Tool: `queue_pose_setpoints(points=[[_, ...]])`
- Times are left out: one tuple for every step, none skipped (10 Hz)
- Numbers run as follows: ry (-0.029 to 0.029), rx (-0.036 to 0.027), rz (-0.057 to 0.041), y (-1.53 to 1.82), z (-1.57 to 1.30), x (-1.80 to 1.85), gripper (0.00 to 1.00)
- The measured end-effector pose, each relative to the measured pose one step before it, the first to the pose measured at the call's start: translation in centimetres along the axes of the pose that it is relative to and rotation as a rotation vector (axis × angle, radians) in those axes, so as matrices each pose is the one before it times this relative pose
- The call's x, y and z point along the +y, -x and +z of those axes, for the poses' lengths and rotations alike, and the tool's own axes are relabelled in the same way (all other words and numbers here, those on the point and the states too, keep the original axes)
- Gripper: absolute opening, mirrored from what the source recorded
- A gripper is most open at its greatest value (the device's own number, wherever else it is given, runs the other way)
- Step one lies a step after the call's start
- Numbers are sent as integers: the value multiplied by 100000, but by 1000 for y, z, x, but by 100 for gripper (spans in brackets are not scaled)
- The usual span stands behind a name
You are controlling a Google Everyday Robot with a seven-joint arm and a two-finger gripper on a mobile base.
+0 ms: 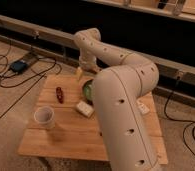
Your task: Place the ceramic cup in the ceramic bowl
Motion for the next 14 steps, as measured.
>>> queue_pose_setpoints(points=[[284, -1074, -3183, 172, -678, 1687, 80], [541, -1224, -3216, 67, -877, 1942, 80], [879, -1075, -3376, -213, -866, 2354, 80], [219, -696, -2338, -328, -665, 1654, 80], [-334, -566, -3353, -722, -619, 2241, 80], [-515, -214, -2676, -494, -167, 1719, 80], [-945, -65, -3187, -648, 84, 1827, 80], [-662, 98, -2782, -595, 454, 1667, 80], [-301, -129, -2137, -411, 554, 1439, 80], [153, 57, -1300, -177, 500, 1117, 80], [472, 676, -1586, -222, 707, 1367, 80], [914, 818, -1777, -54, 565, 1497, 80], [1143, 660, -1263, 59, 290, 1166, 80], [1060, 854, -1136, -8, 314, 995, 80]])
